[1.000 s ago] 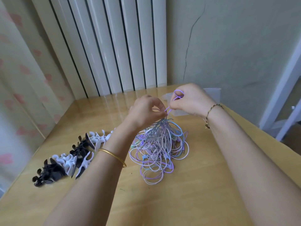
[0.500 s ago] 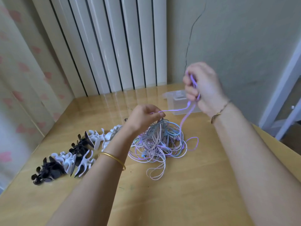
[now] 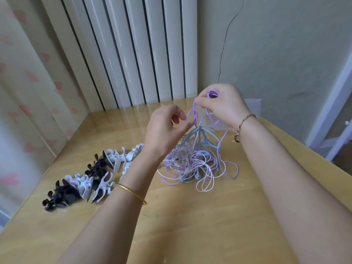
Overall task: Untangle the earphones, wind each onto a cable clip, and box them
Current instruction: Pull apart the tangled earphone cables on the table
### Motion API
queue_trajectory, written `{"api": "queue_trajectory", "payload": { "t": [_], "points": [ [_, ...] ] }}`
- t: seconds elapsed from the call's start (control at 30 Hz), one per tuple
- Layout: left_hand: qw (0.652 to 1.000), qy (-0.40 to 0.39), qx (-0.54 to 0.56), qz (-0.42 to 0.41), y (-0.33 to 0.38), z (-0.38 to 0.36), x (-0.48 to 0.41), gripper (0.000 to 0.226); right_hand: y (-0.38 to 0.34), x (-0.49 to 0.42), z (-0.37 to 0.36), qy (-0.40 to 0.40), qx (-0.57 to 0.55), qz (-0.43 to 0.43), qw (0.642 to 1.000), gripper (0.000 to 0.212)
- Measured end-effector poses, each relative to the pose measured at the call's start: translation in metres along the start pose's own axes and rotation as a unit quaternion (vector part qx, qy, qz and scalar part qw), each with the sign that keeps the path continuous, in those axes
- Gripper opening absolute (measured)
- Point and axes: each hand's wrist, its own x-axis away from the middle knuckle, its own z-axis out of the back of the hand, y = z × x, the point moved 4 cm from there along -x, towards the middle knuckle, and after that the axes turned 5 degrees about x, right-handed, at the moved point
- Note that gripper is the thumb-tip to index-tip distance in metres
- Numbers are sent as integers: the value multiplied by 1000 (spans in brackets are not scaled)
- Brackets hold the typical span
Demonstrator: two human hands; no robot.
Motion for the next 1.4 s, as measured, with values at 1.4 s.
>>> {"api": "queue_trajectory", "payload": {
  "t": [1.4],
  "points": [
    [996,-27,-81,6,-7,3,-3,19,1,7,-5,-306,233,17,923,19]
  ]
}}
